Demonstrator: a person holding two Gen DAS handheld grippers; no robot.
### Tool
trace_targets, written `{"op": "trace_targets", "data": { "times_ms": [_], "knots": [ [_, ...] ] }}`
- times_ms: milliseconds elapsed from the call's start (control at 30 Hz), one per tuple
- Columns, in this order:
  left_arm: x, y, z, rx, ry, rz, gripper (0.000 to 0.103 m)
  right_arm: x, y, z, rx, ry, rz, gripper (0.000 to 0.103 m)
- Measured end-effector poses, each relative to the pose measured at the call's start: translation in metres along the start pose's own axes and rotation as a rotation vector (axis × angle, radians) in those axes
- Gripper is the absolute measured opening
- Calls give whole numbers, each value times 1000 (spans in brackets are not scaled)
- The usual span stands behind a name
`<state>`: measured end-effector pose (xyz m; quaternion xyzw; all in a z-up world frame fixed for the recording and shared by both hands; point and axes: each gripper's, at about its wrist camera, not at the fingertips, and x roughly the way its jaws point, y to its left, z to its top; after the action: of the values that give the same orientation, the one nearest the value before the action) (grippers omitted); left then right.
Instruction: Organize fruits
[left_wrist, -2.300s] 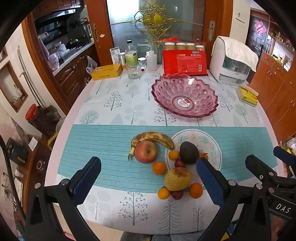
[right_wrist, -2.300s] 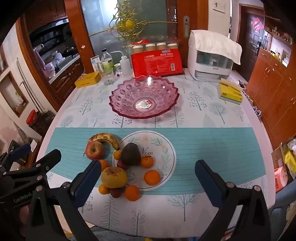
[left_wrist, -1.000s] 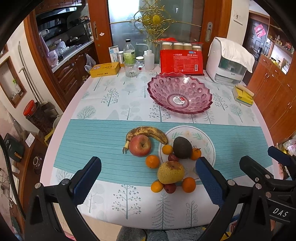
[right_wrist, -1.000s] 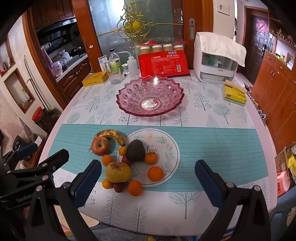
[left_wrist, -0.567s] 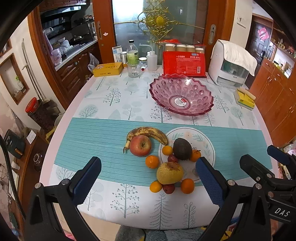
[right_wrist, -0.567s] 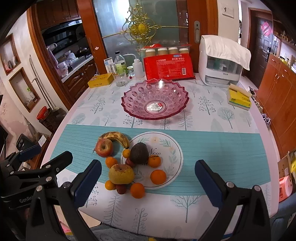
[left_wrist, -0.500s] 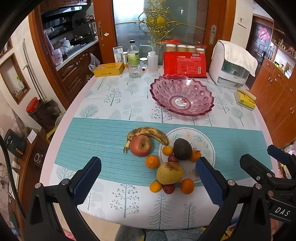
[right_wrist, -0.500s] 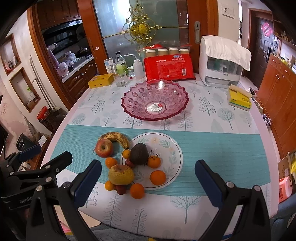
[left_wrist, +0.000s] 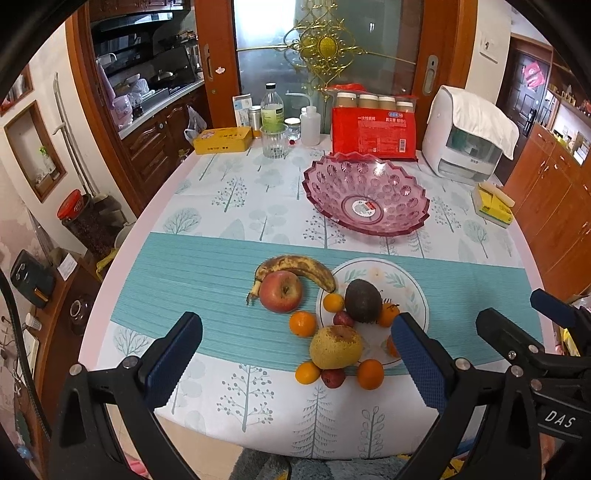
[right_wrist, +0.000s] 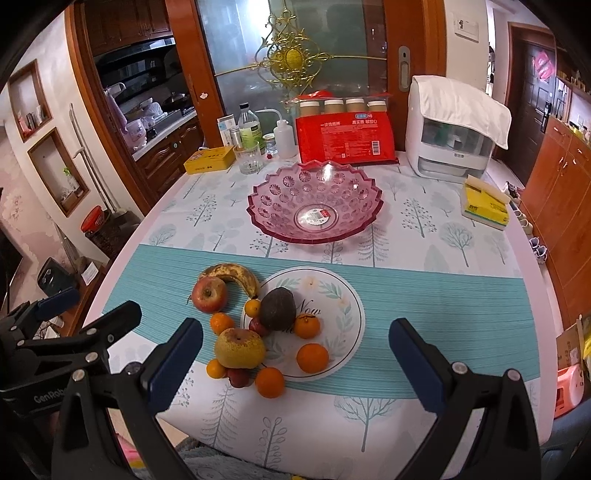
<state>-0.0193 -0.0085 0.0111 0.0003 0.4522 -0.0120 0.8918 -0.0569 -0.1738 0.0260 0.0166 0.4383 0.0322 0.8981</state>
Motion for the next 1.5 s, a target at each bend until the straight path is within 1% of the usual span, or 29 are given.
{"op": "trace_targets", "data": {
  "times_ms": [200, 367, 500, 600, 700, 967, 1067, 1133, 1167, 1200, 1267, 1333, 1400, 1467, 1500],
  "knots": [
    [2, 2, 6, 8, -26, -27, 102, 3, -3, 5, 17, -16, 25, 102],
    [15, 3, 14, 41, -10, -46, 102, 10, -3, 15, 30, -46, 26, 102],
    [29, 10, 22, 53, 11, -68, 102, 21, -3, 22, 51, -32, 17, 102],
    [47, 16, 29, 75, 58, -75, 102, 36, -4, 27, 70, 5, -17, 102],
    [63, 23, 32, 78, 86, -86, 102, 52, -7, 30, 89, 38, -36, 102],
    [115, 42, 40, 81, 153, -62, 102, 98, -14, 34, 122, 113, -49, 101],
    [140, 50, 38, 73, 188, -55, 102, 121, -12, 33, 109, 159, -67, 97],
    [159, 57, 35, 53, 228, -59, 102, 136, -11, 30, 101, 201, -56, 90],
    [167, 60, 33, 42, 244, -63, 102, 144, -9, 29, 98, 223, -49, 88],
    [173, 62, 31, 32, 260, -67, 101, 151, -9, 28, 96, 241, -42, 87],
    [189, 67, 26, 14, 296, -81, 93, 165, -9, 25, 100, 276, -21, 84],
    [203, 69, 22, 3, 328, -96, 92, 176, -10, 21, 110, 305, 3, 83],
    [214, 69, 17, -7, 349, -109, 88, 184, -11, 19, 119, 327, 22, 82],
    [225, 69, 13, -18, 375, -132, 78, 193, -11, 17, 127, 351, 43, 80],
    [230, 68, 13, -23, 385, -142, 76, 197, -12, 17, 131, 361, 52, 78]
  ]
}}
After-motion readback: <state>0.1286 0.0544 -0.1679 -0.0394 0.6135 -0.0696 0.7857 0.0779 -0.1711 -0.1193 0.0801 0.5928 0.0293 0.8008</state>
